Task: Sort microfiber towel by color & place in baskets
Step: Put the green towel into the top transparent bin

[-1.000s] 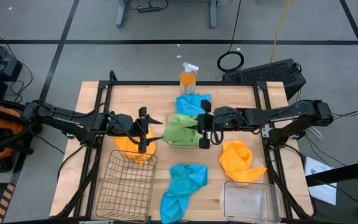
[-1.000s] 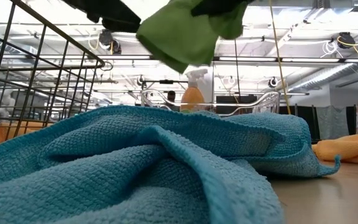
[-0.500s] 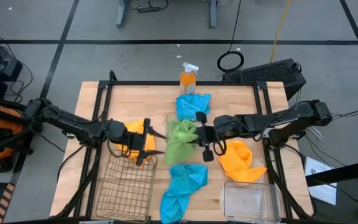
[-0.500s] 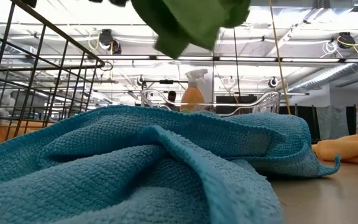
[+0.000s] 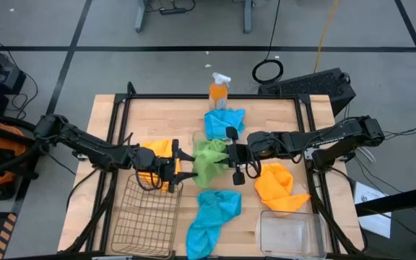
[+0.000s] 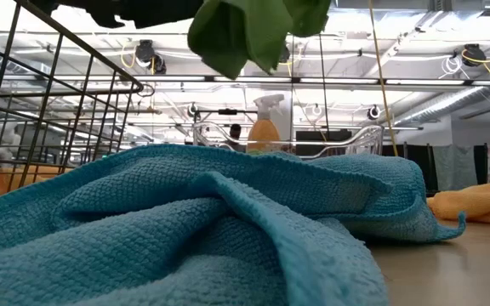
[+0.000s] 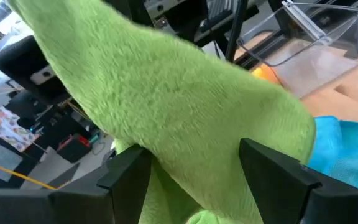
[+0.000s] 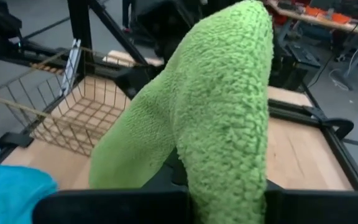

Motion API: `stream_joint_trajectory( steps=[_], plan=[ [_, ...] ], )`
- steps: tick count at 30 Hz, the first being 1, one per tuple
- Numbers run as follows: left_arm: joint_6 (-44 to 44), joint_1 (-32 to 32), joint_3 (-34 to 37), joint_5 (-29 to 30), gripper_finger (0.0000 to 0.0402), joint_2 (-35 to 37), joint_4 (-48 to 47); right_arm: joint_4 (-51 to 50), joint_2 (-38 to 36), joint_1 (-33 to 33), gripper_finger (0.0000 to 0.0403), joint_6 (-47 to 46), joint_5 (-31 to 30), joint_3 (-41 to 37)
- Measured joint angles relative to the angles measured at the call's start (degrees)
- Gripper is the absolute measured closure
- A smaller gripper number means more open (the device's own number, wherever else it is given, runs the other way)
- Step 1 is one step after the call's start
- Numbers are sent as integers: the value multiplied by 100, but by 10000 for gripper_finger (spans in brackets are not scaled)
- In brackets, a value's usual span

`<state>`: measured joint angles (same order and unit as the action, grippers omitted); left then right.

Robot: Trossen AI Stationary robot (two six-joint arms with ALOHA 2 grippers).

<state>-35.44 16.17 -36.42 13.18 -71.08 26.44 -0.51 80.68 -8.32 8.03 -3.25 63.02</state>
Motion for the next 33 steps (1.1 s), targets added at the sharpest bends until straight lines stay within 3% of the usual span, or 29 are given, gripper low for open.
stream_joint_trajectory(
  steps=[4, 12, 19, 26, 33],
  plan=[
    [-211, 335, 0, 393, 153, 196, -149, -212, -13, -2, 393, -4, 4, 0],
    [-552, 860, -2, 2471, 153, 418, -1011, -231, -20, -9, 393, -20, 61, 0],
    [-878, 863, -4, 2405, 153, 158, -720, 255, -20, -9, 393, -9, 489, 0],
    [-1151, 871, -4, 2305, 153, -320, 1152, 655, 121, 52, 393, -7, 455, 0],
    [-1000, 824, -4, 2306, 153, -572, 1965, 924, 560, 92, 393, 54, -527, 0]
  ],
)
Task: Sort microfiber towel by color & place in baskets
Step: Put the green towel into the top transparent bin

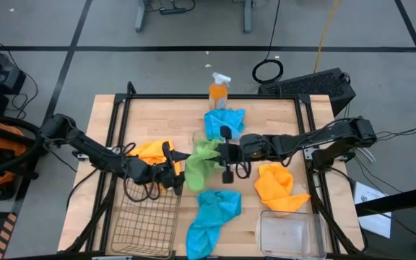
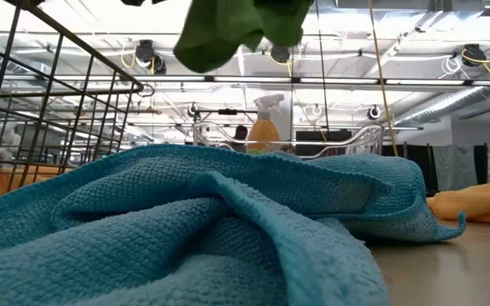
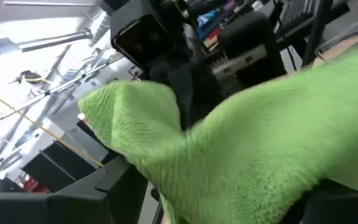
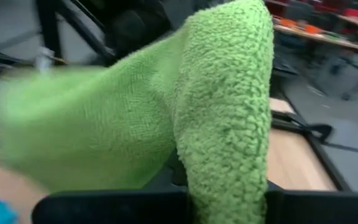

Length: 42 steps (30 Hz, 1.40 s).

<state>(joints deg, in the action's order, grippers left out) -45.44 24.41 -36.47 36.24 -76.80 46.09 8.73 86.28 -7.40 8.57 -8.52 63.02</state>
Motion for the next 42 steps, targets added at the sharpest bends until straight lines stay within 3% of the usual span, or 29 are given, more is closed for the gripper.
stream_joint_trajectory(
  steps=[7, 11, 16, 24, 31, 38, 42],
  plan=[
    [644, -245, 0, -60, 131, -2, 98, 9, 57, 22, 393, 9, -208, 0],
    [881, -458, 0, -632, 115, 0, 164, 8, 57, 20, 390, -29, -204, 0],
    [1180, -658, 0, -1072, 125, 0, 290, -31, 75, 17, 372, -75, -201, 0],
    [1319, -859, 0, -1525, 221, 0, 288, -226, 161, 17, 363, 1, -209, 0],
    [1378, -906, 0, -1655, 376, 0, 250, -420, 161, -20, 336, -7, -245, 0],
    [1706, -1025, 0, -1476, 388, 2, 159, -1217, -191, -17, 232, -777, -470, 0],
    [1968, -1204, 0, -1346, 392, 5, 28, -1893, -613, -130, 170, -994, -1016, -2]
  ],
)
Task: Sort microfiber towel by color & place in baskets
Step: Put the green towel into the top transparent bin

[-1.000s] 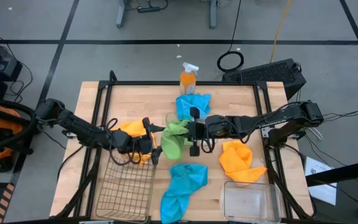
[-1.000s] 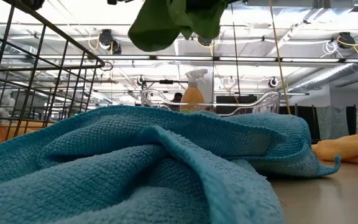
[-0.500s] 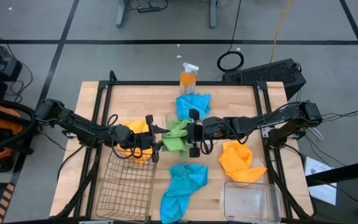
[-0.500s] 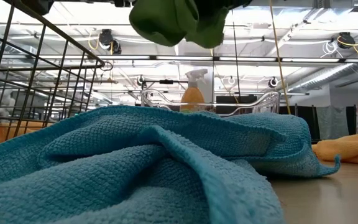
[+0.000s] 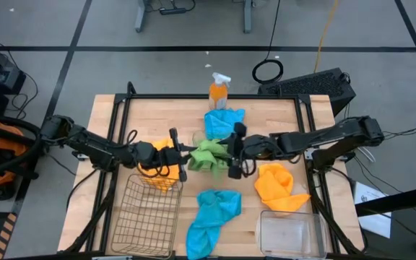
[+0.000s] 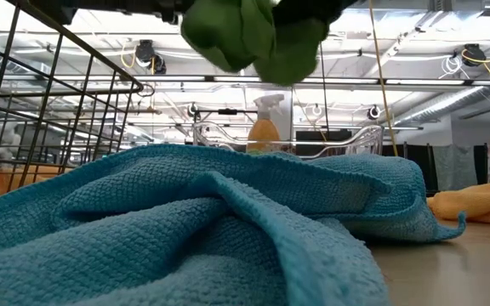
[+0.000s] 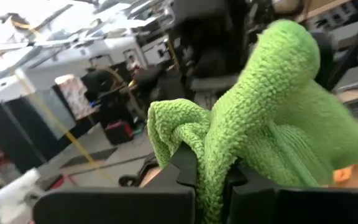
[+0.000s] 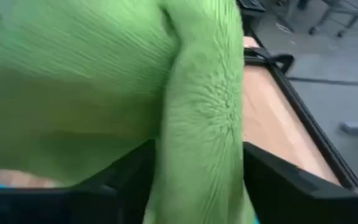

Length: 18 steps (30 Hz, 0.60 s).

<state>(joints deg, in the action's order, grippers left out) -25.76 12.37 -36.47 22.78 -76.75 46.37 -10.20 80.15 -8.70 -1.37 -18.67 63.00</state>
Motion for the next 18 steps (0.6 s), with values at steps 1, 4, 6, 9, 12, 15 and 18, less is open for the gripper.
stream_joint_trajectory(
  steps=[1, 4, 6, 9, 12, 15, 18],
  plan=[
    [-1, -29, 0, 19, 392, 0, -54, -178, -131, -30, 155, -106, -82, 0],
    [138, -123, 0, 22, 392, 0, -205, -664, -487, -99, 116, -478, -95, 0],
    [302, -196, 0, 154, 392, 0, -247, -771, -645, -169, 95, -724, -103, 0],
    [543, -310, 0, 290, 392, 0, -228, -449, -670, -334, 75, -746, -140, 0],
    [828, -457, 0, 318, 392, 0, -246, 86, -343, -673, 73, -2, -127, 0],
    [899, -549, 0, 331, 392, 0, -309, 730, 113, -923, 83, 508, -444, -2],
    [1001, -576, 0, 389, 392, 0, -333, 1301, 469, -991, 99, 541, -1520, -2]
  ],
)
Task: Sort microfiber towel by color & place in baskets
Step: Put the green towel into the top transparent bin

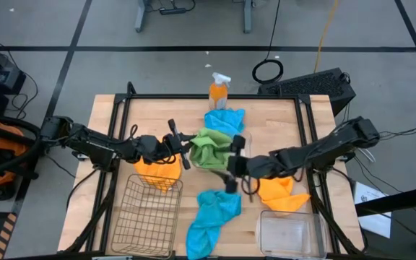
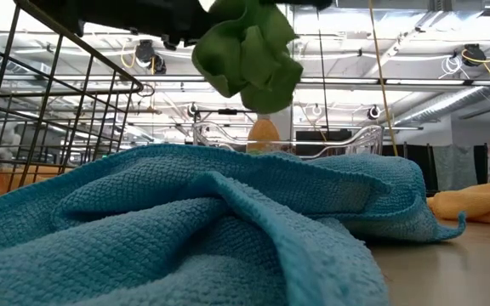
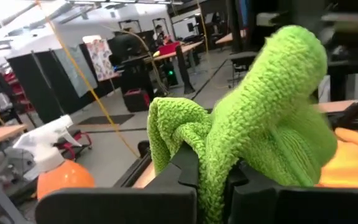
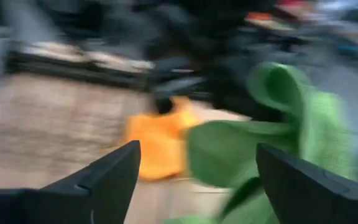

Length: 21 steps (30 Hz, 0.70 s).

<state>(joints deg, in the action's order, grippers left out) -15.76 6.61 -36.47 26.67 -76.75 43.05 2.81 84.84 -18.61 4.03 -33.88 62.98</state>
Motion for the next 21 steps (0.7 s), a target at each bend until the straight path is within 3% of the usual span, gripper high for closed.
stream_joint_trajectory(
  steps=[2, 6, 14, 21],
  plan=[
    [30, -22, 0, 192, 392, 0, 0, 249, 192, -2, 111, 21, -435, 0],
    [54, -133, 0, 558, 392, 0, 1, 376, 333, -38, 141, 153, -474, -2],
    [176, -247, -1, 481, 392, 0, 871, 941, 887, 258, 207, -109, -529, 2],
    [198, -290, -2, 359, 392, 0, 934, 2080, 1151, 456, 220, 27, -546, 2]
  ],
)
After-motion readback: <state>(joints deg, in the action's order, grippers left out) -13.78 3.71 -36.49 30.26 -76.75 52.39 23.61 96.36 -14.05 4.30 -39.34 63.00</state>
